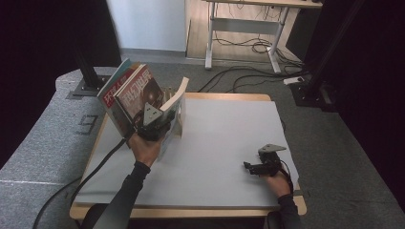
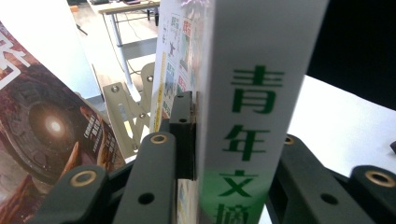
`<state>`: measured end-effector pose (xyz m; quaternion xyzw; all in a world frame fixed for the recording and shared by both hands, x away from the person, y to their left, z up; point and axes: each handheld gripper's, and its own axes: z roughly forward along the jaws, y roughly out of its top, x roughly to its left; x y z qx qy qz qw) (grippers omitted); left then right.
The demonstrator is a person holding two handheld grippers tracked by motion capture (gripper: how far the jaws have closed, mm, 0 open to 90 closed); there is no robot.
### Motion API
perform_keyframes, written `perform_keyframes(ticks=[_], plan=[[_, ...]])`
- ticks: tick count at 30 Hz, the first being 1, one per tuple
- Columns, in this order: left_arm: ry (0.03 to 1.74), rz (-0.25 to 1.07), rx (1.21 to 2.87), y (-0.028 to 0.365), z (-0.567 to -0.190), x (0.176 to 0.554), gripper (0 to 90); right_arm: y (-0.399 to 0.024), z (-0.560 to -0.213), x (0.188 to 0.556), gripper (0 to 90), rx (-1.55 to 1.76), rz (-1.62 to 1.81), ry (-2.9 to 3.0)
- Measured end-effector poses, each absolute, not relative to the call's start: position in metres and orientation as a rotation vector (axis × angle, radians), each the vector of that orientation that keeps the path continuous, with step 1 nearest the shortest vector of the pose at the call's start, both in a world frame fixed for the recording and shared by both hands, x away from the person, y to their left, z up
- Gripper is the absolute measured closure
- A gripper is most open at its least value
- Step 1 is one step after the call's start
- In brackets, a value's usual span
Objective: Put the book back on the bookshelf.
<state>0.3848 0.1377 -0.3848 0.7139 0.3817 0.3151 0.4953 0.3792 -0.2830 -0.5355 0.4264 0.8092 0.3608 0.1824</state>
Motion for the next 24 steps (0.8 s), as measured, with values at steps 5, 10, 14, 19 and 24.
perform_keyframes(ticks=[5,10,14,19,24], plan=[[0.922,0.733,1.690,0.141,-0.382,0.381,70.6,-0.283,-0.536,0.379,13.3,1.204,1.018,2.283],[0.921,0.717,1.665,0.147,-0.384,0.377,68.9,-0.283,-0.536,0.379,13.3,1.203,1.018,2.284],[0.930,0.706,1.657,0.152,-0.385,0.375,66.1,-0.283,-0.536,0.379,13.3,1.202,1.017,2.284],[0.910,0.680,1.688,0.151,-0.389,0.371,61.9,-0.283,-0.536,0.379,13.3,1.203,1.018,2.283],[0.902,0.651,1.738,0.151,-0.396,0.369,58.6,-0.283,-0.536,0.379,13.3,1.203,1.018,2.283]])
